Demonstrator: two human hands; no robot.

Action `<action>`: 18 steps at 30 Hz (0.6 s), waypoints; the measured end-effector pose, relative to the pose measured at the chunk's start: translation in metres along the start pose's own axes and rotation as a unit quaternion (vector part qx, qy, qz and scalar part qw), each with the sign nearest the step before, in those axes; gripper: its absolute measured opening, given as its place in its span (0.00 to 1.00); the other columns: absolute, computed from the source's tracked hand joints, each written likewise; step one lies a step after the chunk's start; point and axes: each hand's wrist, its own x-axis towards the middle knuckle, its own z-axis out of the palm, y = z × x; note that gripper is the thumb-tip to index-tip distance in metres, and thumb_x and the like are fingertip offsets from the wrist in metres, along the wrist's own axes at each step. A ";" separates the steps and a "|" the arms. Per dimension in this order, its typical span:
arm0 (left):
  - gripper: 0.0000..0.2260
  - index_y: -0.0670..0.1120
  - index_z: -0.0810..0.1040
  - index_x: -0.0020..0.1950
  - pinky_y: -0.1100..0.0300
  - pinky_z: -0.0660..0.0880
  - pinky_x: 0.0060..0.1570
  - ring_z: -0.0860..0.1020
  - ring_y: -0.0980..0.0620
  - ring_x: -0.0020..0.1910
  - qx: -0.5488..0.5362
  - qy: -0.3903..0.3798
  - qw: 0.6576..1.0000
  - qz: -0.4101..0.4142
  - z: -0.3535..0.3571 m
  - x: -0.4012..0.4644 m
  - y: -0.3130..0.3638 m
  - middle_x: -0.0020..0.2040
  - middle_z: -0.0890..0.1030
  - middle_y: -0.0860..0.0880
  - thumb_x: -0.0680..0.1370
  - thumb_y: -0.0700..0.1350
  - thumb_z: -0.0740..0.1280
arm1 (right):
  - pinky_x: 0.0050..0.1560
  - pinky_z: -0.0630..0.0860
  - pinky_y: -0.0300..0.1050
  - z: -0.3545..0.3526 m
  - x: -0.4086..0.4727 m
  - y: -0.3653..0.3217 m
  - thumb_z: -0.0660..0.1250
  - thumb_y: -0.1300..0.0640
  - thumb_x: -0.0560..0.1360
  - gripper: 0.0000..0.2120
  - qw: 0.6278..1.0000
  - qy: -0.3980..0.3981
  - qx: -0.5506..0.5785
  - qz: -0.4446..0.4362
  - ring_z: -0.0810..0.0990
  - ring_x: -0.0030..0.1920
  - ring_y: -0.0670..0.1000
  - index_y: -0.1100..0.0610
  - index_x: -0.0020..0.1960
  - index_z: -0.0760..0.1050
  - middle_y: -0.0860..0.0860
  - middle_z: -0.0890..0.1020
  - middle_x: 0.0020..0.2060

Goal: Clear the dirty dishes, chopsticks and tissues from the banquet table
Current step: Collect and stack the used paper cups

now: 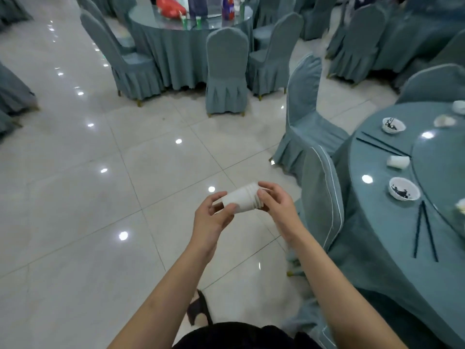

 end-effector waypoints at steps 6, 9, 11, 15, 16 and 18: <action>0.19 0.51 0.80 0.62 0.54 0.81 0.59 0.84 0.45 0.56 0.016 -0.076 0.997 0.001 -0.004 0.086 0.051 0.57 0.84 0.42 0.73 0.44 0.78 | 0.56 0.82 0.50 0.033 0.063 -0.026 0.70 0.47 0.76 0.18 0.993 0.110 0.026 -0.016 0.84 0.57 0.53 0.53 0.64 0.78 0.53 0.84 0.56; 0.17 0.50 0.80 0.62 0.55 0.82 0.57 0.84 0.45 0.56 0.015 -0.103 0.995 -0.005 -0.002 0.120 0.062 0.56 0.84 0.43 0.75 0.40 0.76 | 0.55 0.82 0.48 0.040 0.081 -0.030 0.69 0.52 0.80 0.15 0.988 0.149 0.030 -0.026 0.83 0.57 0.52 0.55 0.65 0.77 0.54 0.84 0.57; 0.17 0.49 0.80 0.62 0.56 0.82 0.56 0.84 0.44 0.57 0.013 -0.117 0.993 -0.023 0.003 0.137 0.063 0.56 0.84 0.42 0.75 0.39 0.76 | 0.53 0.82 0.46 0.039 0.088 -0.032 0.69 0.55 0.81 0.14 0.985 0.168 0.021 -0.019 0.83 0.56 0.50 0.57 0.65 0.77 0.54 0.83 0.57; 0.16 0.49 0.80 0.62 0.56 0.82 0.57 0.83 0.43 0.57 0.017 -0.154 0.987 -0.043 0.017 0.174 0.064 0.57 0.84 0.41 0.76 0.39 0.75 | 0.50 0.80 0.41 0.027 0.111 -0.036 0.69 0.56 0.81 0.13 0.977 0.215 0.005 -0.008 0.83 0.53 0.46 0.57 0.64 0.77 0.54 0.83 0.55; 0.16 0.49 0.80 0.62 0.56 0.82 0.56 0.83 0.43 0.57 0.020 -0.161 0.986 -0.042 0.021 0.183 0.066 0.57 0.84 0.40 0.76 0.39 0.75 | 0.51 0.80 0.42 0.024 0.118 -0.037 0.69 0.55 0.81 0.13 0.975 0.220 0.002 -0.008 0.83 0.53 0.47 0.57 0.64 0.77 0.54 0.84 0.56; 0.16 0.48 0.80 0.63 0.56 0.82 0.56 0.83 0.44 0.57 0.028 -0.173 0.983 -0.044 0.033 0.205 0.067 0.57 0.84 0.41 0.76 0.39 0.75 | 0.51 0.80 0.43 0.016 0.137 -0.037 0.69 0.52 0.80 0.15 0.974 0.227 -0.001 -0.010 0.83 0.53 0.48 0.57 0.64 0.78 0.55 0.83 0.56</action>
